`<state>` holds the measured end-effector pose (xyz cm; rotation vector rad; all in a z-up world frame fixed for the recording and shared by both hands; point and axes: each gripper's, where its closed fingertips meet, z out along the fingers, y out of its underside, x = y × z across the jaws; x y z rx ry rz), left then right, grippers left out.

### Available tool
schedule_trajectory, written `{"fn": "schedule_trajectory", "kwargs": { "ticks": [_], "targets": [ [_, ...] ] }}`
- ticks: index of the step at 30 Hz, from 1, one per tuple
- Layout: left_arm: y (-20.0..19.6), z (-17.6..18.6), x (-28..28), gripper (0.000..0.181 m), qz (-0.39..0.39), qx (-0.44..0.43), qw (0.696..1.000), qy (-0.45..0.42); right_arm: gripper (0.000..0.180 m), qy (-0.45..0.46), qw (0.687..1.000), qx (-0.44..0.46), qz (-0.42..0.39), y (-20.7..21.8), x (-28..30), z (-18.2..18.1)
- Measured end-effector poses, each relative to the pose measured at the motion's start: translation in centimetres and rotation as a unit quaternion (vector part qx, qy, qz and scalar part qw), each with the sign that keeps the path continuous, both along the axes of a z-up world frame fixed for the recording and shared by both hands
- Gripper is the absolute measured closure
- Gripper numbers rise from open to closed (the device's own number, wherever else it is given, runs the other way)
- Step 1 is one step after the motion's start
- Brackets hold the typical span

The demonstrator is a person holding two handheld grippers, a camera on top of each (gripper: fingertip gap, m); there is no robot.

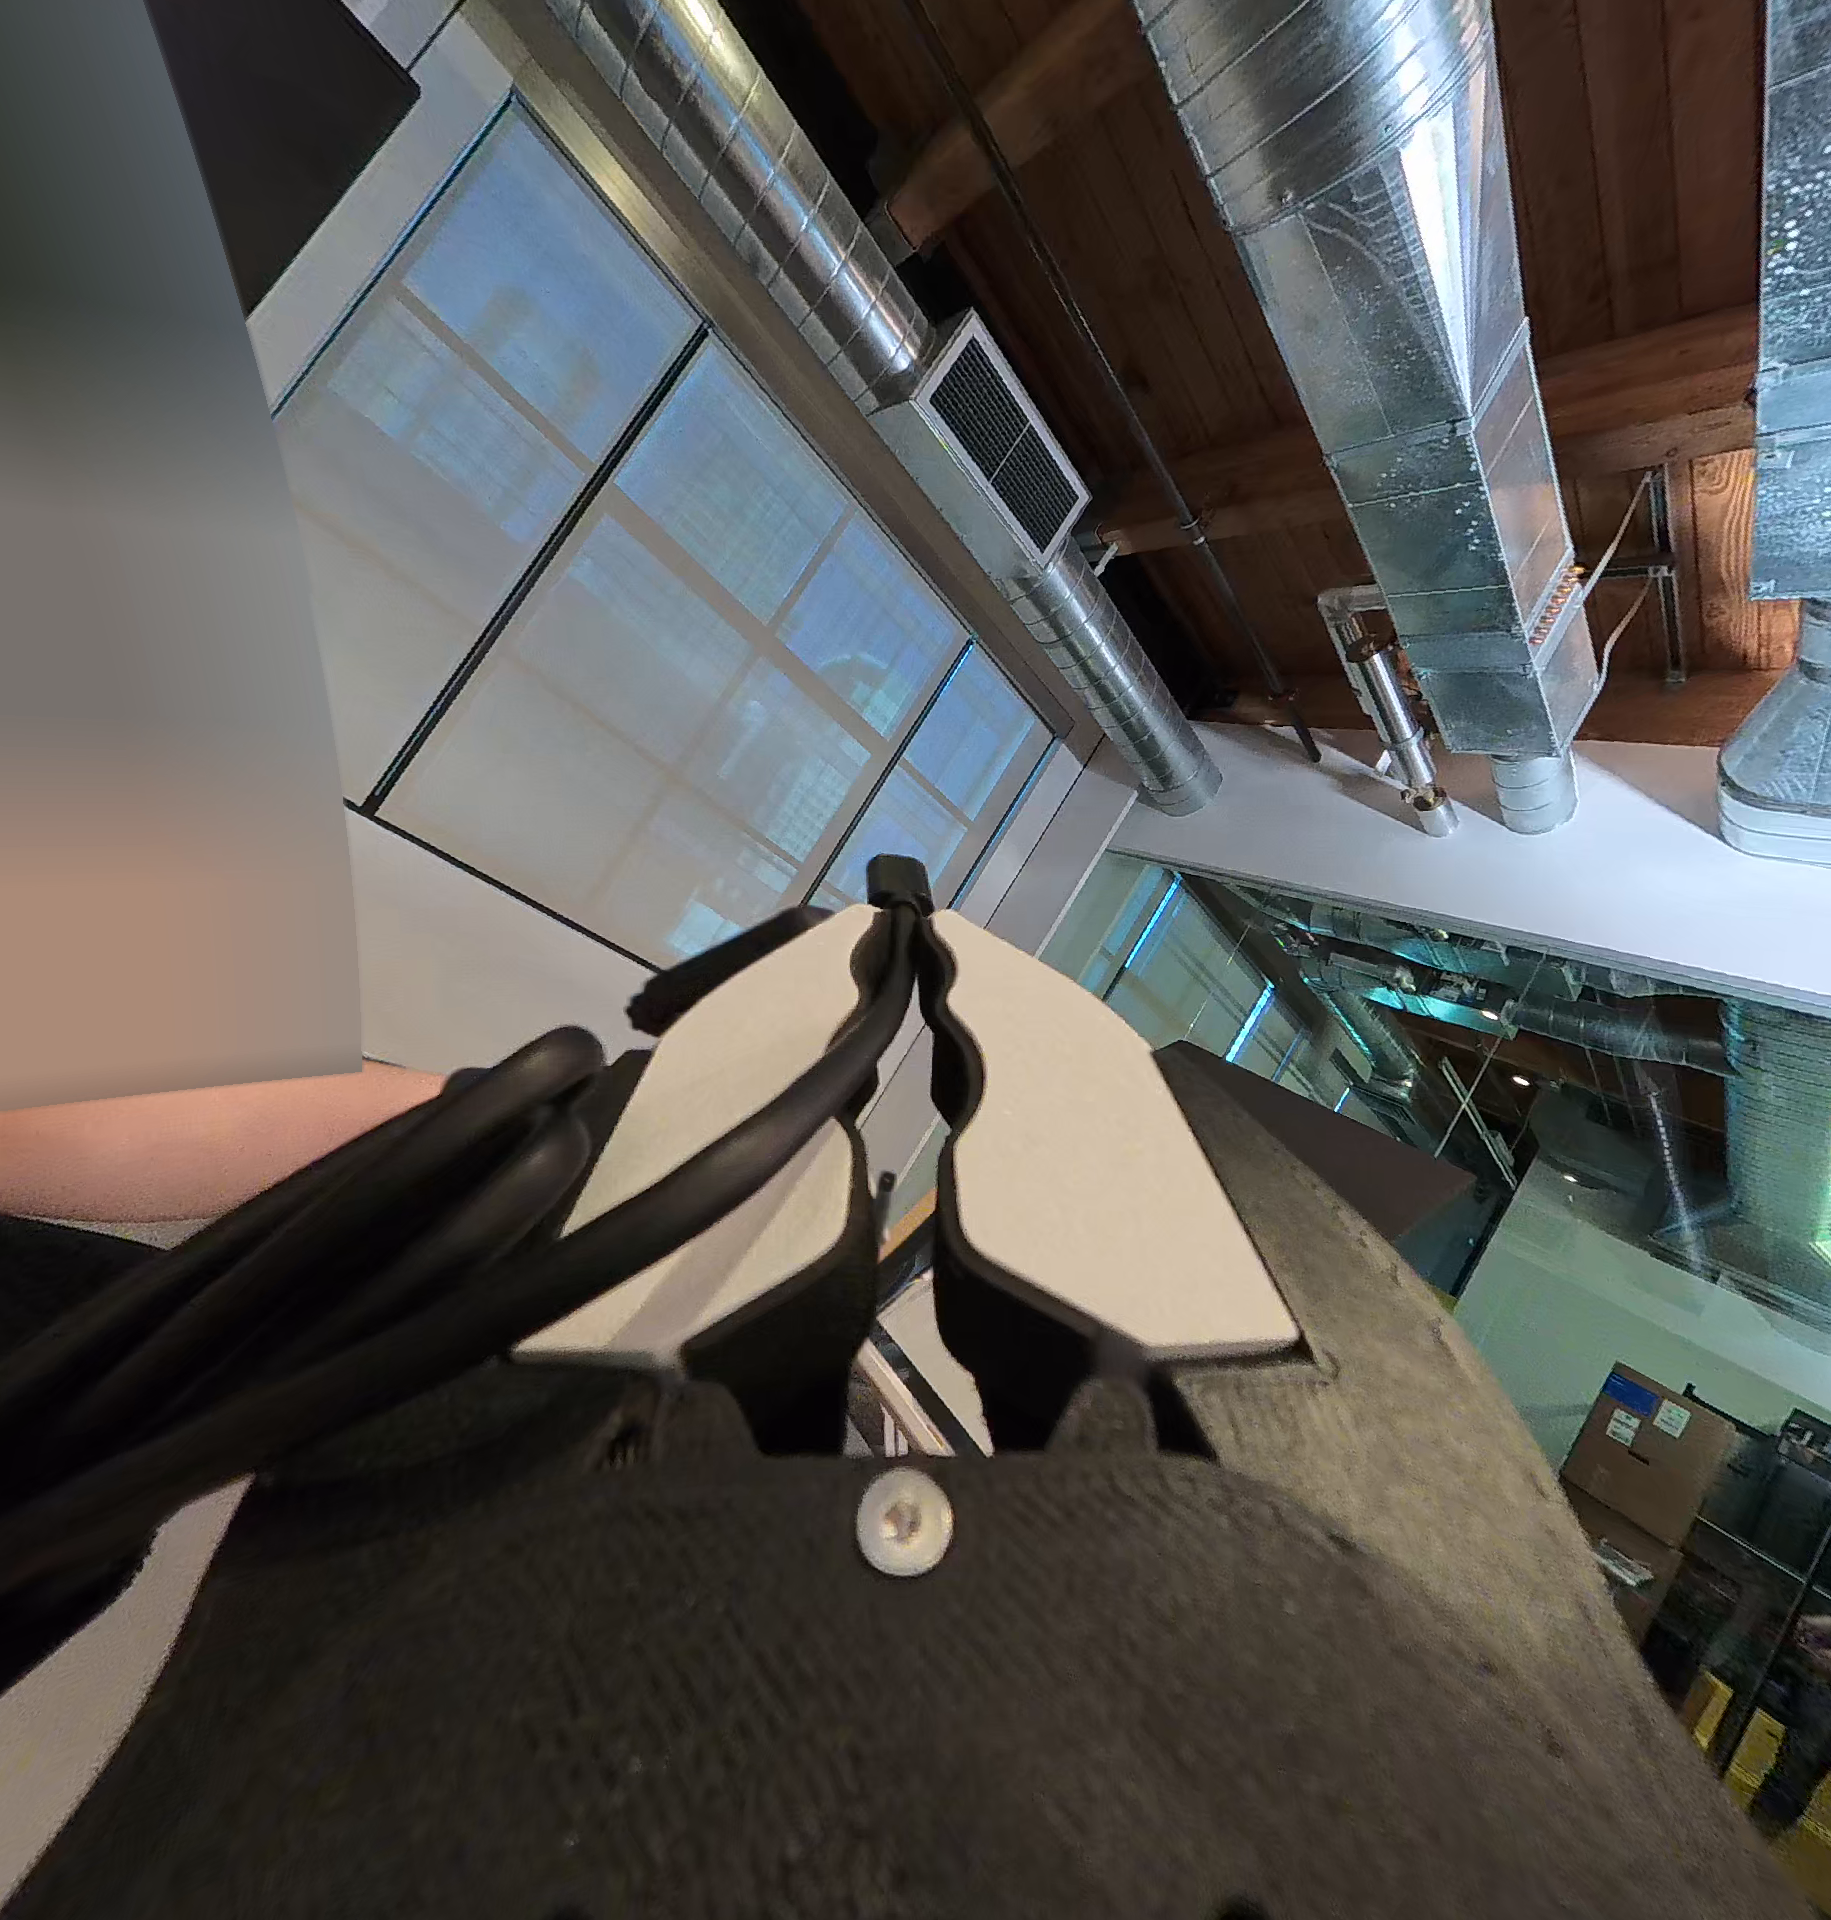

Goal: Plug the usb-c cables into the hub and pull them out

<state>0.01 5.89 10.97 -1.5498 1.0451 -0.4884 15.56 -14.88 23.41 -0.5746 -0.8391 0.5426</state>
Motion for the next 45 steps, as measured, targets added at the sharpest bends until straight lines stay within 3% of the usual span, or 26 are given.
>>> {"fn": "schedule_trajectory", "kwargs": {
  "ticks": [4, 8, 10, 15, 16, 21, 30, 33, 37, 41, 45],
  "targets": [
    [-2.6, -2.7, -2.6, 0.159, 0.104, 0.115, 0.982, 0.108, 0.175, 0.007, 1.0, -0.001, 0.005, 0.0, 0.5, 0.0],
    [-6.7, -8.1, -4.6, 0.159, 0.189, 0.255, 0.907, 0.278, 0.175, 0.009, 1.0, -0.002, 0.013, 0.0, 0.6, 0.0],
    [-9.0, -11.2, -4.8, 0.159, 0.193, 0.281, 0.877, 0.339, 0.175, 0.007, 1.0, -0.003, 0.013, 0.1, 0.4, -0.1],
    [-13.9, -17.4, -4.2, 0.159, 0.172, 0.209, 0.892, 0.363, 0.175, -0.005, 1.0, -0.006, 0.015, 0.3, -0.5, -0.2],
    [-14.6, -18.3, -4.0, 0.172, 0.168, 0.19, 0.897, 0.363, 0.175, -0.008, 1.0, -0.007, 0.013, 0.4, -0.6, -0.2],
    [-16.3, -21.9, -2.9, 0.172, 0.137, 0.129, 0.907, 0.376, 0.174, -0.018, 1.0, -0.008, 0.017, 0.4, -1.4, -0.3],
    [-17.0, -24.2, -2.5, 0.149, 0.027, -0.05, 0.955, 0.292, 0.175, -0.02, 0.999, -0.011, 0.026, 0.6, -1.5, -0.5],
    [-17.3, -24.6, -4.8, 0.141, -0.007, -0.09, 0.93, 0.356, 0.175, -0.028, 0.999, -0.015, 0.029, 0.6, -1.5, -0.7],
    [-16.9, -24.5, -7.4, 0.139, -0.088, -0.082, 0.877, 0.466, 0.175, -0.026, 0.999, -0.017, 0.033, 0.9, -1.6, -0.8],
    [-17.3, -24.7, -6.2, 0.14, -0.177, -0.143, 0.85, 0.476, 0.175, -0.038, 0.999, -0.024, 0.026, 1.2, -2.0, -1.1],
    [-16.6, -26.3, -6.6, 0.141, -0.223, -0.149, 0.811, 0.52, 0.175, -0.047, 0.998, -0.022, 0.022, 1.1, -2.2, -1.2]
  ]
}}
